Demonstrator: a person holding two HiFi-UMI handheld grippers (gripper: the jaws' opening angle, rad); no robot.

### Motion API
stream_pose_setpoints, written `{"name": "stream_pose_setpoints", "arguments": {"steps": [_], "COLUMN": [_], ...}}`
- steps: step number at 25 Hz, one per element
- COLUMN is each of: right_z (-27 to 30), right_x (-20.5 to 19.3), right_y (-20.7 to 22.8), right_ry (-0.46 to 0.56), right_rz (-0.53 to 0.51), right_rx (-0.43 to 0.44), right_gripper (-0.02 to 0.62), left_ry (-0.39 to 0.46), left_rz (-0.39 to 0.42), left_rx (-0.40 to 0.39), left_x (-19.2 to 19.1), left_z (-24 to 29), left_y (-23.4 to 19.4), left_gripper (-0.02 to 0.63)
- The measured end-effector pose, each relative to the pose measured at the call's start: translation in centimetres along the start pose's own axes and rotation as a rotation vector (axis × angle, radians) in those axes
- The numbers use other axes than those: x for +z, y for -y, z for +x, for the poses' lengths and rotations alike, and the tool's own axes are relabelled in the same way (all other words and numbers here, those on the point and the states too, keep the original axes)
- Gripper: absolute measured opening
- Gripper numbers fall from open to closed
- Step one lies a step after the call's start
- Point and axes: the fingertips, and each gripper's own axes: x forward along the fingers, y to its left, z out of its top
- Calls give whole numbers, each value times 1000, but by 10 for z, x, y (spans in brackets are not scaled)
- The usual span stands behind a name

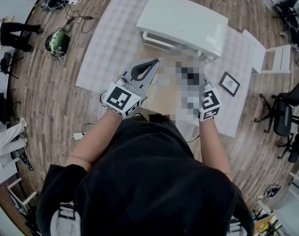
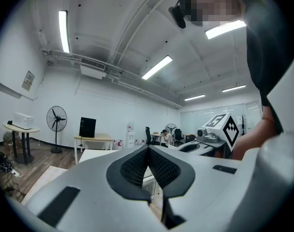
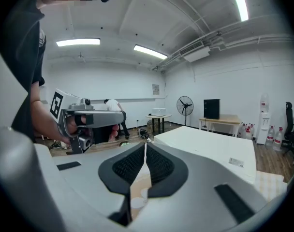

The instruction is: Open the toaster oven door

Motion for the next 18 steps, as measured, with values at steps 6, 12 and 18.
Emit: {"name": "stream_pose_setpoints", "arguments": {"steps": [6, 12, 18], "right_z": [28, 58, 84], "right_x": [-17, -29, -40], "right_y": [24, 27, 22], "right_ry": [-114, -181, -258], "right_rz": [-15, 2, 0], "right_rx": [25, 1, -40], "right_gripper": [26, 69, 101], "left_ry": [-7, -6, -17], "left_rz": [0, 6, -7], "left_rx": [-4, -36, -99], "left_x": [-2, -7, -13], "left_z": [19, 28, 25], "left_y": [-18, -46, -69], "left_gripper": [15, 15, 15]}}
